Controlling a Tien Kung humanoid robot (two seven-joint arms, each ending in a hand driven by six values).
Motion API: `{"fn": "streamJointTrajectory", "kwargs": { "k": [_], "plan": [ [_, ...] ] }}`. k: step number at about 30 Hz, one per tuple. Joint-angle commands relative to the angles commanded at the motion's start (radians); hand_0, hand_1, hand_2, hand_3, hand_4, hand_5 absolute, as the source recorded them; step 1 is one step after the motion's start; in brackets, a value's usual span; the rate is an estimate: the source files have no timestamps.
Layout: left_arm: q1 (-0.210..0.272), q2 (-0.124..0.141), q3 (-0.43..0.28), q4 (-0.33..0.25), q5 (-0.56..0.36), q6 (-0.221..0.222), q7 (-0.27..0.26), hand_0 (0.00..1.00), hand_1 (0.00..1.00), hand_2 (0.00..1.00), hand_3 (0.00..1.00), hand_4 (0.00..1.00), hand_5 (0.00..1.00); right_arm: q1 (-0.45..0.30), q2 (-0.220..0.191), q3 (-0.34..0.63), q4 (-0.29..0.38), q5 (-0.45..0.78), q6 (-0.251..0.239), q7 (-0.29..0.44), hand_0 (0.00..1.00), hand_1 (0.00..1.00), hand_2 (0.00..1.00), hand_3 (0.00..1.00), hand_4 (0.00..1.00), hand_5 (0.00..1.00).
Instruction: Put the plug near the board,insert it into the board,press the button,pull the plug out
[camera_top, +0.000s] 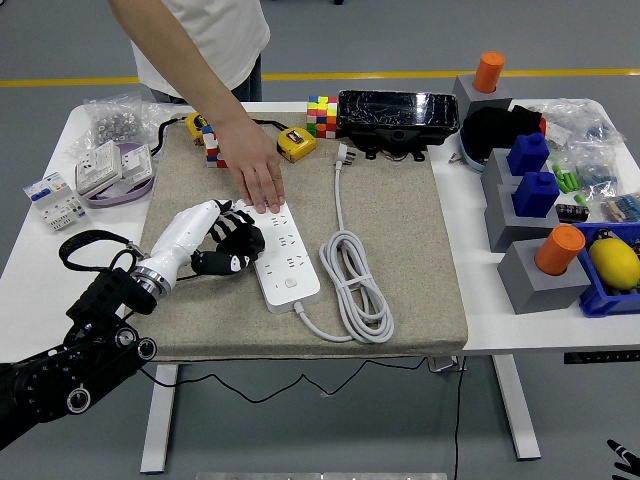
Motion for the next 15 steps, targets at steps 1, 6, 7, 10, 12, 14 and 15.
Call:
{"fn": "streamJointTrajectory", "kwargs": {
  "k": [1, 6, 7, 10, 12, 14, 15],
  "plan": [
    [0.0, 0.002, 0.001, 0.0, 0.001, -0.003, -0.001, 0.363, 0.442, 0.506, 0.551, 0.7, 0.002, 0.0, 0.0, 0.001, -0.001, 0.0, 0.0, 0.0, 0.57, 0.664, 0.677, 0.603, 0.973, 0.494],
    [0.001, 0.005, 0.001, -0.001, 0.009, -0.01, -0.002, 0.363, 0.442, 0.507, 0.552, 0.7, 0.002, 0.001, 0.001, 0.003, -0.001, 0.0, 0.0, 0.0, 0.57, 0.664, 0.677, 0.603, 0.972, 0.494],
    [0.001, 0.005, 0.001, -0.001, 0.009, -0.01, -0.002, 0.363, 0.442, 0.507, 0.552, 0.7, 0.002, 0.001, 0.001, 0.003, -0.001, 0.0, 0.0, 0.0, 0.57, 0.664, 0.677, 0.603, 0.972, 0.494],
    [0.002, 0.005, -0.001, -0.003, 0.018, -0.012, -0.001, 0.363, 0.442, 0.507, 0.551, 0.699, 0.002, 0.002, 0.0, 0.003, 0.0, -0.001, -0.001, 0.0, 0.57, 0.664, 0.677, 0.603, 0.972, 0.494],
    [0.0, 0.004, 0.001, 0.001, 0.011, -0.015, -0.002, 0.363, 0.442, 0.507, 0.551, 0.699, 0.002, 0.002, 0.001, 0.002, 0.0, -0.001, -0.001, 0.0, 0.57, 0.664, 0.677, 0.603, 0.972, 0.494],
    [0.0, 0.004, 0.002, 0.002, 0.004, -0.026, 0.003, 0.457, 0.533, 0.556, 0.563, 0.91, 0.069, 0.002, 0.001, 0.002, 0.001, -0.001, -0.001, 0.0, 0.57, 0.664, 0.677, 0.603, 0.972, 0.494],
    [0.0, 0.004, 0.002, 0.003, 0.001, -0.031, 0.005, 0.457, 0.533, 0.556, 0.563, 0.91, 0.069, 0.002, 0.001, 0.002, 0.001, -0.001, -0.001, 0.0, 0.57, 0.664, 0.677, 0.603, 0.972, 0.494]
  ]
}}
